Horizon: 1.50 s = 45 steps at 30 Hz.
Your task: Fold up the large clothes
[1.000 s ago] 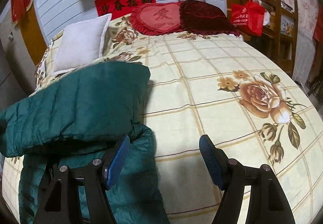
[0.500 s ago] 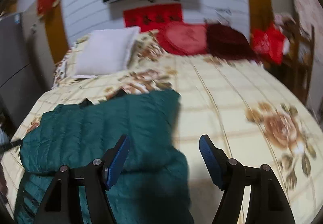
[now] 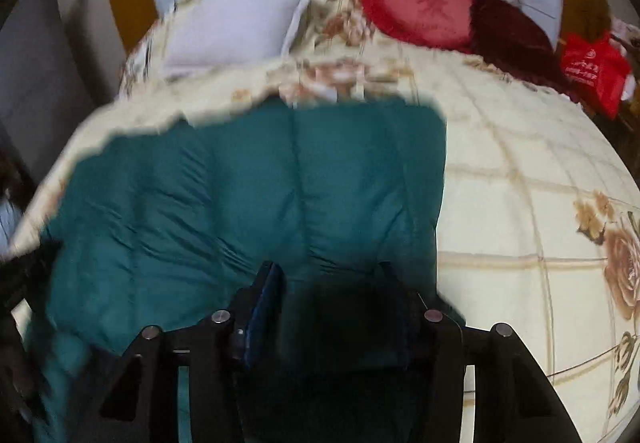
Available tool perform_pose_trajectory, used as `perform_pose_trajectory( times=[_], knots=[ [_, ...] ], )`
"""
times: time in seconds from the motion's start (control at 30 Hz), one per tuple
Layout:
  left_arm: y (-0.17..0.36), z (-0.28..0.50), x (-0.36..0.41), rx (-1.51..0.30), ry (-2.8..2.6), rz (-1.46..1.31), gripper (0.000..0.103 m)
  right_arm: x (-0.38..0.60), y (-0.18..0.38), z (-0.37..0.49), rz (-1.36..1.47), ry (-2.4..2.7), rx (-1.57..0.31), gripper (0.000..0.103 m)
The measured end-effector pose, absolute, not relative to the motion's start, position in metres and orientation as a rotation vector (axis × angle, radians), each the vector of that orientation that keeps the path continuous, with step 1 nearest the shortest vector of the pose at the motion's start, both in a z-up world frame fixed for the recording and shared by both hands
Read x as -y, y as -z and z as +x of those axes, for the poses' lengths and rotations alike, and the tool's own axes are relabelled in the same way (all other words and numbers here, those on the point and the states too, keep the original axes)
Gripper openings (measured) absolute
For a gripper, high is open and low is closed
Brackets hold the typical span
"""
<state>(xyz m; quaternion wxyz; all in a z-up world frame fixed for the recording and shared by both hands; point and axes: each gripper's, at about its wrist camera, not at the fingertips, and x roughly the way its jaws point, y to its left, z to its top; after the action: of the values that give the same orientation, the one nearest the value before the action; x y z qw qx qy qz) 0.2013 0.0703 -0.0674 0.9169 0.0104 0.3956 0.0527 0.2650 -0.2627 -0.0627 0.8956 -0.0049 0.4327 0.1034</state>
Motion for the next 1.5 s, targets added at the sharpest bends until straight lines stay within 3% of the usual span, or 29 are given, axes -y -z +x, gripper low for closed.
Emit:
perform_pose_trajectory(
  times=[0.23, 0.43, 0.57, 0.67, 0.83, 1.0, 1.1, 1.23, 1.5],
  knots=[
    [0.07, 0.193, -0.075, -0.805, -0.121, 0.001, 0.039, 0.278, 0.054, 0.258, 0.075, -0.22, -0.912, 0.05],
    [0.071, 0.196, -0.077, -0.81, -0.115, -0.025, 0.039, 0.275, -0.012, 0.265, 0.171, -0.193, -0.689, 0.049],
    [0.071, 0.197, -0.079, -0.811, -0.11, -0.041, 0.039, 0.261, 0.004, 0.319, 0.149, -0.153, -0.811, 0.049],
    [0.071, 0.197, -0.08, -0.809, -0.099, -0.053, 0.039, 0.265, 0.05, 0.347, 0.084, -0.059, -0.972, 0.049],
    [0.071, 0.198, -0.081, -0.812, -0.098, -0.059, 0.039, 0.274, 0.056, 0.347, 0.048, -0.02, -0.986, 0.049],
    [0.072, 0.197, -0.08, -0.812, -0.101, -0.057, 0.039, 0.247, 0.002, 0.308, 0.041, -0.123, -0.805, 0.049],
    [0.072, 0.197, -0.08, -0.812, -0.102, -0.056, 0.039, 0.21, 0.01, 0.278, -0.062, -0.243, -0.836, 0.051],
    [0.071, 0.197, -0.078, -0.812, -0.105, -0.039, 0.039, 0.198, 0.054, 0.27, -0.157, -0.219, -0.948, 0.061],
    [0.049, 0.186, -0.094, -0.893, -0.012, -0.059, 0.039, 0.239, -0.001, 0.183, -0.165, -0.171, -0.891, 0.063]
  ],
)
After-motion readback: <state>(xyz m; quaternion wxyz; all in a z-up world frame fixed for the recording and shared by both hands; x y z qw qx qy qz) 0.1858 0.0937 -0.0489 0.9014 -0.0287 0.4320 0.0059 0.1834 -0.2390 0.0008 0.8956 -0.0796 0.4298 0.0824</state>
